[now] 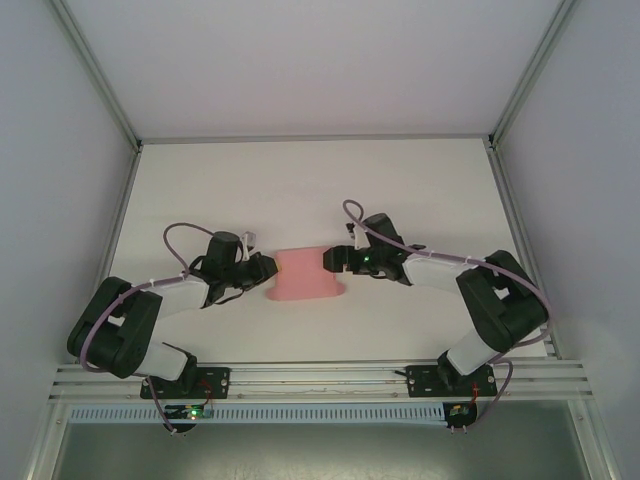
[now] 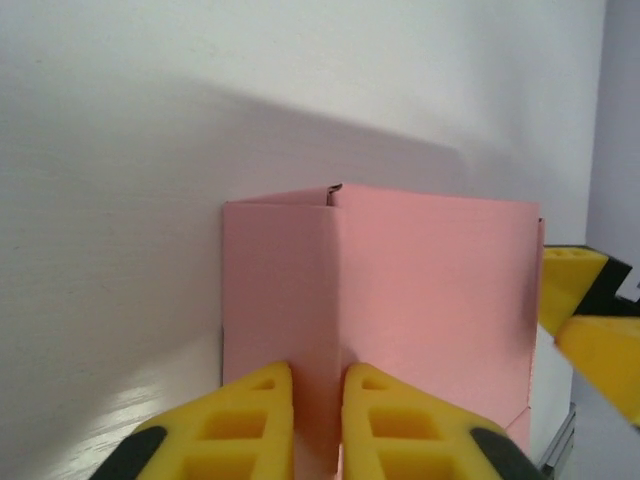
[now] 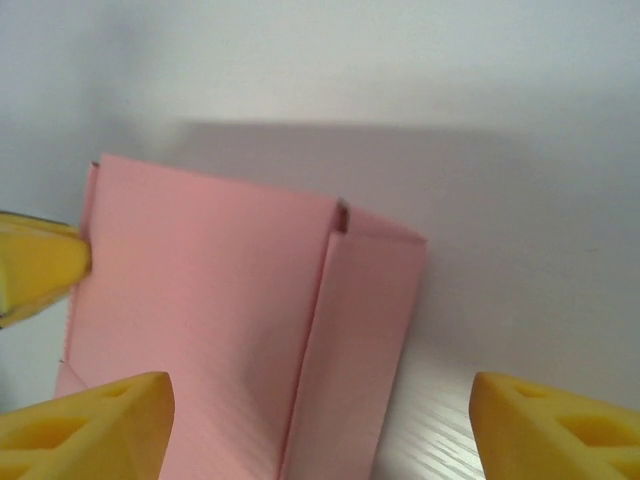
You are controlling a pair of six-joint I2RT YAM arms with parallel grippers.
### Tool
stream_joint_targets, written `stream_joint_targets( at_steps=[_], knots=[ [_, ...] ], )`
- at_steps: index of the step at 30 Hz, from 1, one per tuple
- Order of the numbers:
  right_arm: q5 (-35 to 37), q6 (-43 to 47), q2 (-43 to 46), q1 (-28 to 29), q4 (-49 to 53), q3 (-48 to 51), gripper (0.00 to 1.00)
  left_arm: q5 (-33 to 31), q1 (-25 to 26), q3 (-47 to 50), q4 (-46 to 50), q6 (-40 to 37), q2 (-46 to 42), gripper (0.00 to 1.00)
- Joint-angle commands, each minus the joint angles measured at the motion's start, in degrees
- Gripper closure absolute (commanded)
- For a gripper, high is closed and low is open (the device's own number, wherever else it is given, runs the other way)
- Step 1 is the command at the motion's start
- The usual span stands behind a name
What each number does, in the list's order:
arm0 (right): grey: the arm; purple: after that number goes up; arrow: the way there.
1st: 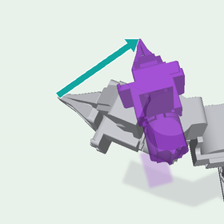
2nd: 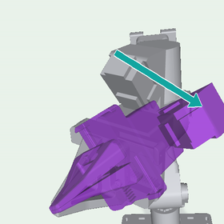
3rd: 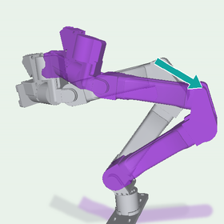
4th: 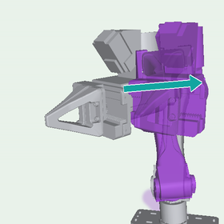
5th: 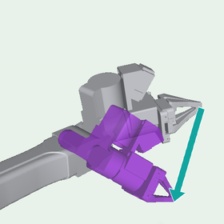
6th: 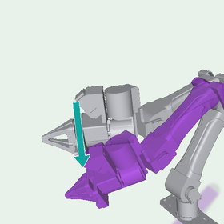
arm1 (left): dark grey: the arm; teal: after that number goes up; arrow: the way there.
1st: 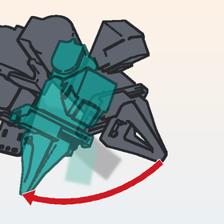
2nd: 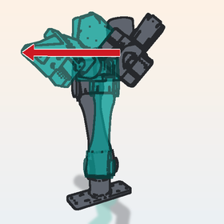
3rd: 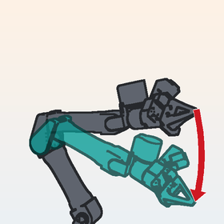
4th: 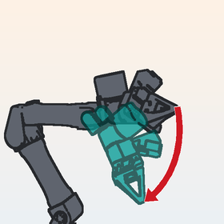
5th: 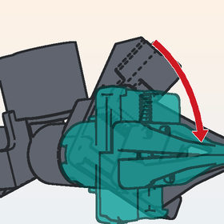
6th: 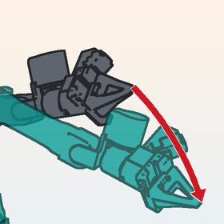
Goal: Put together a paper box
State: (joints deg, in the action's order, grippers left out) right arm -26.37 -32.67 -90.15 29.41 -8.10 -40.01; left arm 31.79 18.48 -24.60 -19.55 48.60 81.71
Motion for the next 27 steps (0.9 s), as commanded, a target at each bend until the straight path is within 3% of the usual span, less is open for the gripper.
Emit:
stream_joint_targets(
  at_steps=[1,9,15,18,24,27],
  knots=[
    [-6.6,-0.4,2.0,-1.4,0.8,0.4,0.2,0.6,-0.9,2.9,-1.1,0.6,1.3,0.87],
    [-11.5,-4.3,1.3,-1.3,0.4,0.6,0.07,0.8,-2.7,5.2,-2.7,1.9,0.5,0.9],
    [-15.5,-7.4,-3.2,0.3,-3.7,0.2,0.09,1.7,-3.3,5.6,-2.7,1.6,0.2,0.92],
    [-18.2,-8.7,-6.6,1.6,-6.1,-1.8,0.14,2.0,-3.3,5.1,-1.4,1.0,0.0,0.92],
    [-21.6,-16.5,-7.6,1.2,-18.5,-1.4,0.41,2.1,-3.3,4.5,-2.2,0.0,-1.6,0.89],
    [-21.7,-17.1,-5.4,0.4,-19.0,-0.9,0.52,1.4,-3.3,2.7,-1.8,-1.2,-4.4,0.83]
  ],
)
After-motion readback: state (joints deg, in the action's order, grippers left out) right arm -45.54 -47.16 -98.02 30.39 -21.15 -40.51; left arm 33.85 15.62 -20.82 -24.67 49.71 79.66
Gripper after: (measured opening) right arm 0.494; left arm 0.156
